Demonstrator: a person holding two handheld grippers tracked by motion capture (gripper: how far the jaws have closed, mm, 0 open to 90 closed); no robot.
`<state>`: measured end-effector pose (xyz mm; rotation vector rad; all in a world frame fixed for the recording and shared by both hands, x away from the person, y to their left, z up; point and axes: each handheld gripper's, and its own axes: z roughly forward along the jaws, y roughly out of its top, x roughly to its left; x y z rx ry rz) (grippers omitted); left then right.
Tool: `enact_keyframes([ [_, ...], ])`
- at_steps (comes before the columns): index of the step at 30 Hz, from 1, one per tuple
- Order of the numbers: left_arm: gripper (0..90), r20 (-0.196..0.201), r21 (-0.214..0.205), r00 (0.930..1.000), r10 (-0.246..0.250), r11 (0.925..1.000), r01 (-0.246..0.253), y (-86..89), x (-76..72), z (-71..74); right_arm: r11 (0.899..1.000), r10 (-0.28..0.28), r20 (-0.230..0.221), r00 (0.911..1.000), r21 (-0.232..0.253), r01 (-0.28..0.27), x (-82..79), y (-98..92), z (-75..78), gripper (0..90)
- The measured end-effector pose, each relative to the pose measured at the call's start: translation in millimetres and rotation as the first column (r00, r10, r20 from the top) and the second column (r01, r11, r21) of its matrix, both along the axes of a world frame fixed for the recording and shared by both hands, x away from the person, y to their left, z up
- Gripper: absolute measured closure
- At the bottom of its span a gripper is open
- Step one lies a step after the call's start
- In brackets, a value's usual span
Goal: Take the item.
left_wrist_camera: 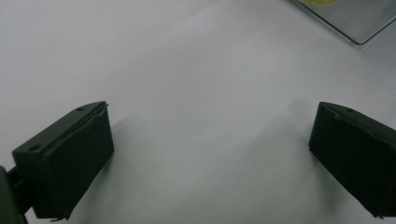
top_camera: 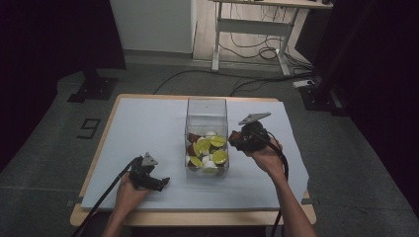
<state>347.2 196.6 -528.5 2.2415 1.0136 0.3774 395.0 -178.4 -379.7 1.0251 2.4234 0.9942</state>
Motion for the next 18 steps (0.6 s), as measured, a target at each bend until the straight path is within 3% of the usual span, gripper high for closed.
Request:
enact_keyframes([
  [18, 0.0, -0.001, -0.001, 1.0000, -0.001, 1.0000, 0.001, 0.1, 0.1, 0.0, 0.996, -0.087, 0.010, 0.9962, -0.004, 0.087, -3.9, -45.9, -10.6, 56.3],
])
